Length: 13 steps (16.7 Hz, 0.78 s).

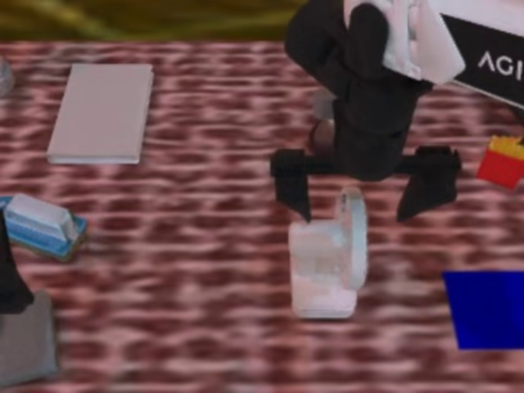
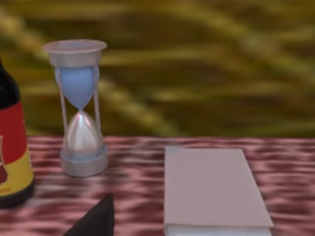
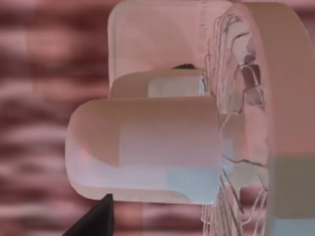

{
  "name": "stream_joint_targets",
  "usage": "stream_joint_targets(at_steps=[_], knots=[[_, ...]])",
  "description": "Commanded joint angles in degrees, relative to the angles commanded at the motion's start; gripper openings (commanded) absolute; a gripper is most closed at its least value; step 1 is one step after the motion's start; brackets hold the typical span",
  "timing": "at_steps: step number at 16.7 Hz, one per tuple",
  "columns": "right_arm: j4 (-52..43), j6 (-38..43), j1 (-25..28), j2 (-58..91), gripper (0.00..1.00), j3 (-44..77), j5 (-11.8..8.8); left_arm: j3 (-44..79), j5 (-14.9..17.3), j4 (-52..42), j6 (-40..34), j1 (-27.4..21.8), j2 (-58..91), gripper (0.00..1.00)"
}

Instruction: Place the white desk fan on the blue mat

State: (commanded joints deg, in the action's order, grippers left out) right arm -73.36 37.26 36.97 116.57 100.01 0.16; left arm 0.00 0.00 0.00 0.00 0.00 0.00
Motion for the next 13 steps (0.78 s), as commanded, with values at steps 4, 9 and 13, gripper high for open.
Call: stream_joint_targets(at_steps=[4, 9, 13], knots=[[3.06, 0.13, 0.12, 0.16, 1.0, -3.04, 0.0, 0.0, 0.0, 0.0, 0.0, 0.0, 0.0, 1.0], [3.06, 0.13, 0.12, 0.16, 0.77, -3.04, 0.0, 0.0, 0.0, 0.0, 0.0, 0.0, 0.0, 1.0], [3.06, 0.13, 0.12, 0.16, 0.47, -3.04, 0.0, 0.0, 0.0, 0.0, 0.0, 0.0, 0.0, 1.0]])
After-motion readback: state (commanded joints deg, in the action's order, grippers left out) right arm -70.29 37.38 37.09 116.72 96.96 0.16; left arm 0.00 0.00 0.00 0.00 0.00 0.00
